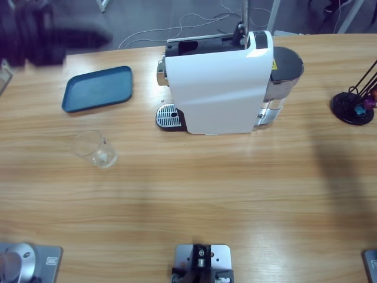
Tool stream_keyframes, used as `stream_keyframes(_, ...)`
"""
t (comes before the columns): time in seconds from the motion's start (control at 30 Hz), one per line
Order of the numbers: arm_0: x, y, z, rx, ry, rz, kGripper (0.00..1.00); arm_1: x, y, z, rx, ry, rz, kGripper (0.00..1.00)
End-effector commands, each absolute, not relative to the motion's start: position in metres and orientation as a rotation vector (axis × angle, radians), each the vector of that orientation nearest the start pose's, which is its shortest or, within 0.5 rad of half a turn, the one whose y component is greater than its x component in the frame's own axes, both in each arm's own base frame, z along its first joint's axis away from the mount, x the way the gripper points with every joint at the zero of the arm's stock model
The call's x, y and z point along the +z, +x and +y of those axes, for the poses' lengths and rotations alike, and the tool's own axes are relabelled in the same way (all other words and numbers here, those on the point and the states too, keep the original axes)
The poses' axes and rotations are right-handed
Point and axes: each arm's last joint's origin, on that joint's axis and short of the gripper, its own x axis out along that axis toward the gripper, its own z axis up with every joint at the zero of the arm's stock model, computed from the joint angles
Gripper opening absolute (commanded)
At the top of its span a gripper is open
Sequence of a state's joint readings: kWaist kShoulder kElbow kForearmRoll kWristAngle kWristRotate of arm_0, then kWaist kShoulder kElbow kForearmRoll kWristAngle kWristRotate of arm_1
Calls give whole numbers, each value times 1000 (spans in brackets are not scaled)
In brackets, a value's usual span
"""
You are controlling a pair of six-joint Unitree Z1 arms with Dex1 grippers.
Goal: Pour coffee
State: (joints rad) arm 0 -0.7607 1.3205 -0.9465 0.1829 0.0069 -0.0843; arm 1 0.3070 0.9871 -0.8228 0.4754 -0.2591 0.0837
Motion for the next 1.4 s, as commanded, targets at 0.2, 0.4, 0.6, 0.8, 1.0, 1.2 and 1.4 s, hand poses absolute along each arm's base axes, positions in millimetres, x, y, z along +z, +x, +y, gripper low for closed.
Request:
stream_keyframes(0.2, 341, 128, -114, -594, 277, 494, 991, 280, 210, 28, -126, 15, 773, 669)
stream_keyframes(0.4, 335, 128, -114, -598, 270, 513, 991, 263, 202, 25, -146, 27, 787, 549)
stream_keyframes(0.6, 339, 126, -113, -604, 261, 497, 988, 254, 209, 21, -162, 51, 755, 545)
stream_keyframes(0.8, 340, 124, -115, -624, 271, 491, 991, 250, 222, 18, -184, 58, 740, 545)
stream_keyframes(1.0, 338, 124, -116, -628, 278, 499, 991, 248, 225, 15, -204, 51, 749, 421)
stream_keyframes(1.2, 336, 125, -116, -627, 280, 506, 991, 249, 228, 12, -214, 52, 743, 296)
stream_keyframes(1.4, 334, 126, -118, -625, 280, 516, 991, 251, 227, 12, -206, 40, 736, 168)
